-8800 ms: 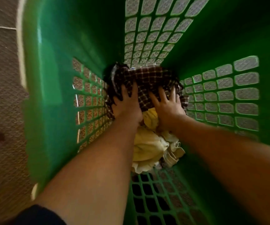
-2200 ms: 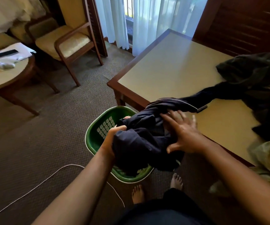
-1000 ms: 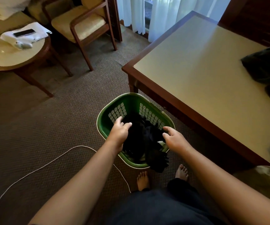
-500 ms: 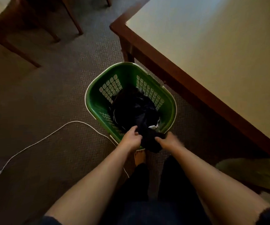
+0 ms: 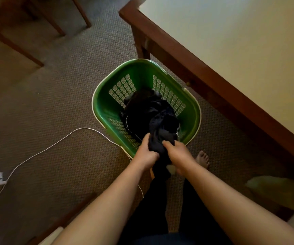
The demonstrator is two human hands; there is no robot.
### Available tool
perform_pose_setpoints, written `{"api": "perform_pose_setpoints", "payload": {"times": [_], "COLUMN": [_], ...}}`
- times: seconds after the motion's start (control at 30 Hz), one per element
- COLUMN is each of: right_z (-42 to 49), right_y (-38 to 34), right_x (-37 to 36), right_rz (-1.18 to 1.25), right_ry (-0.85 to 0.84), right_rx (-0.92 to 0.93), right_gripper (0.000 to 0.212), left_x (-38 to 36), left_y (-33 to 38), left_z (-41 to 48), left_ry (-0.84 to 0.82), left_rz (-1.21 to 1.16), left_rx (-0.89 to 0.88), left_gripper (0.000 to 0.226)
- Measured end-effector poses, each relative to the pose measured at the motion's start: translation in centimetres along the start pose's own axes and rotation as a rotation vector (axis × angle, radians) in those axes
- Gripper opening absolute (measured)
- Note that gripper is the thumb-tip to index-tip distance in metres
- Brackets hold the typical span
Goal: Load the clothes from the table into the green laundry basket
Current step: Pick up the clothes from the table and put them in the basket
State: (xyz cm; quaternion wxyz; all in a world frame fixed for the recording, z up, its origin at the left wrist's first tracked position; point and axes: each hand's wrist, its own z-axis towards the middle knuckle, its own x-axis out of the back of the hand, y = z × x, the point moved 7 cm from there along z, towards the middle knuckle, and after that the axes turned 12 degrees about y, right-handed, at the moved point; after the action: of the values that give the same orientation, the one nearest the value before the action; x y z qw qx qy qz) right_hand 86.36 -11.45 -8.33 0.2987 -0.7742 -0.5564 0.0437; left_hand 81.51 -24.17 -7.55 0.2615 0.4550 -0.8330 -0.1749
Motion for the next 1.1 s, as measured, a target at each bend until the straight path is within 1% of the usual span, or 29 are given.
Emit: {"api": "perform_pose_setpoints", "payload": {"times": [0.03, 0.07, 0.1, 0.17, 0.2, 0.27, 0.3, 0.37, 0.43, 0.47, 0.5, 0.57, 0.6, 0.63, 0.67, 0.7, 0.73, 0.77, 0.8, 0.97, 1.1], "right_z": [-0.9, -1.8, -2.6, -4.1, -4.8, -6.1, -6.7, -8.0, -8.6, -8.4, -7.9, -6.9, -6.3, -5.8, -5.4, -5.0, -4.6, -4.8, -4.9, -7.2, -9.8], "right_y": [-1.7, -3.5, -5.1, -8.2, -9.4, -11.3, -12.3, -14.5, -16.2, -16.5, -16.2, -14.8, -13.7, -12.4, -10.9, -9.3, -7.8, -6.8, -6.2, -6.0, -7.0], "right_x": [-0.5, -0.9, -1.1, -1.6, -1.8, -2.1, -2.1, -2.0, -1.5, -1.2, -0.6, 0.8, 1.4, 1.9, 2.3, 2.6, 3.0, 3.5, 3.9, 5.2, 5.9], "right_rz": [0.105, 0.211, 0.312, 0.525, 0.622, 0.734, 0.76, 0.793, 0.799, 0.746, 0.641, 0.309, 0.124, -0.053, -0.206, -0.337, -0.423, -0.46, -0.467, -0.377, -0.286], "right_ry": [-0.032, -0.056, -0.076, -0.168, -0.234, -0.359, -0.407, -0.485, -0.459, -0.386, -0.278, -0.037, 0.052, 0.098, 0.099, 0.071, 0.046, 0.031, 0.033, 0.046, 0.055], "right_rx": [0.033, 0.06, 0.08, 0.094, 0.078, 0.045, 0.051, 0.114, 0.192, 0.233, 0.277, 0.366, 0.398, 0.399, 0.375, 0.334, 0.296, 0.273, 0.282, 0.402, 0.517], "right_gripper": [0.024, 0.019, 0.017, 0.024, 0.032, 0.046, 0.047, 0.039, 0.033, 0.03, 0.028, 0.029, 0.031, 0.031, 0.031, 0.038, 0.05, 0.059, 0.063, 0.056, 0.053], "left_x": [0.7, 1.3, 1.8, 2.8, 3.4, 4.6, 5.2, 6.5, 7.6, 7.8, 7.8, 7.0, 6.4, 5.8, 5.3, 5.0, 4.8, 4.7, 4.6, 4.0, 3.0], "left_y": [0.5, 1.0, 1.7, 3.4, 4.7, 7.3, 8.5, 10.3, 11.5, 11.5, 11.3, 9.7, 8.4, 6.9, 5.5, 4.7, 4.6, 4.8, 5.1, 6.5, 8.9], "left_z": [-0.2, -0.3, -0.7, -1.4, -2.2, -3.8, -4.5, -5.2, -5.7, -5.6, -5.4, -4.4, -3.4, -2.3, -1.4, -1.5, -2.2, -3.2, -4.0, -5.8, -7.6], "left_ry": [0.051, 0.105, 0.15, 0.223, 0.244, 0.271, 0.282, 0.305, 0.338, 0.357, 0.372, 0.346, 0.309, 0.263, 0.222, 0.184, 0.157, 0.137, 0.122, 0.093, 0.077], "left_rz": [-0.077, -0.18, -0.286, -0.473, -0.543, -0.625, -0.649, -0.669, -0.599, -0.541, -0.453, -0.239, -0.151, -0.09, -0.042, -0.001, 0.039, 0.066, 0.079, 0.119, 0.135], "left_rx": [0.01, 0.031, 0.037, -0.028, -0.09, -0.225, -0.273, -0.352, -0.417, -0.431, -0.419, -0.352, -0.31, -0.265, -0.225, -0.189, -0.159, -0.15, -0.154, -0.208, -0.339], "left_gripper": [0.098, 0.088, 0.074, 0.044, 0.037, 0.03, 0.028, 0.025, 0.027, 0.029, 0.032, 0.04, 0.042, 0.042, 0.041, 0.042, 0.047, 0.05, 0.05, 0.052, 0.051]}}
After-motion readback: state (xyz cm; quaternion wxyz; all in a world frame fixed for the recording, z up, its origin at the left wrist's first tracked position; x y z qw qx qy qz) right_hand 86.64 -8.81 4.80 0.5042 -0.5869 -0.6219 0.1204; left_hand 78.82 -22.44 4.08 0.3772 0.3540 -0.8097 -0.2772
